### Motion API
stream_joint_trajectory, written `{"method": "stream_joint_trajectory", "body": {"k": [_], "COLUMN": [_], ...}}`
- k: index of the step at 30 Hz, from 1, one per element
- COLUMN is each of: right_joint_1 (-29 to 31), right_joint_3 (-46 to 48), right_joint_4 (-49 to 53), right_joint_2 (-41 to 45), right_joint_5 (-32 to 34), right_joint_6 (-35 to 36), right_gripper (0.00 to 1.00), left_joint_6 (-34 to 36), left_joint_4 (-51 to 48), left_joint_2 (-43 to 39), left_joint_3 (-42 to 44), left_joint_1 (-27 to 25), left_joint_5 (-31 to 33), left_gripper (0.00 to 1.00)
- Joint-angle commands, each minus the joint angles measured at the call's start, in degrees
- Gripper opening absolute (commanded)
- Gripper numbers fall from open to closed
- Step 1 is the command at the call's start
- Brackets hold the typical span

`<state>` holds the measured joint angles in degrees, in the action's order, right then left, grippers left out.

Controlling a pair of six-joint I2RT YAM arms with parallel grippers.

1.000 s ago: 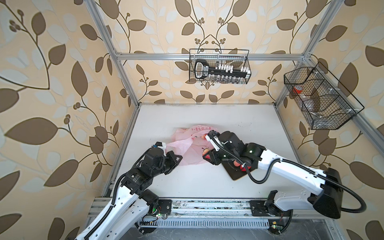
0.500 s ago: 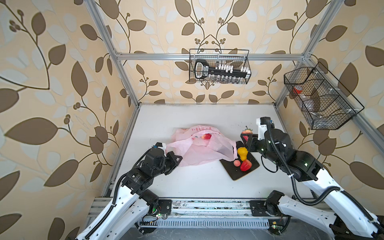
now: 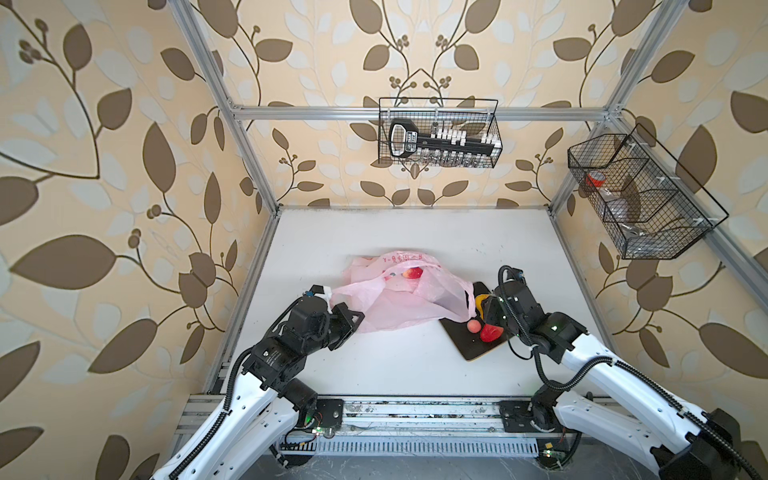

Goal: Take the fake fruits out of the plastic bag
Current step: 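Lower the leafy apple onto the dark mat beside the pear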

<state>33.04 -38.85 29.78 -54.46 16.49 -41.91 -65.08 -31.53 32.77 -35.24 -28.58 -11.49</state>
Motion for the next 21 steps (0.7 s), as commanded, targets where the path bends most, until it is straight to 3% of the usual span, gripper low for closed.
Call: {"method": "stream_joint_trajectory", "body": {"k": [1, 5, 21], "right_joint_1": [-0.11, -0.11, 0.06], "right_joint_3": [1.06, 1.0, 1.32], "right_joint_4": [-9.19, -13.07, -23.04], "right_joint_2": [-3.79, -9.56, -25.81], "right_joint_5": [-6.93, -9.46, -8.54], "right_joint_6": [2.04, 2.28, 3.4], "right_gripper": [0.39, 0.39, 0.4], "left_joint_6": [-0.39, -0.4, -0.23], "left_joint_4": [0.41, 0.26, -0.11], "left_joint_2": [-0.51, -0.67, -0.87], "left_joint_3": [-0.09, -0.09, -0.23], "left_joint_1": [-0.69, -0.68, -0.67], "left_joint_5": [0.91, 0.92, 1.26], "left_gripper": [0.0, 0.0, 0.0]}}
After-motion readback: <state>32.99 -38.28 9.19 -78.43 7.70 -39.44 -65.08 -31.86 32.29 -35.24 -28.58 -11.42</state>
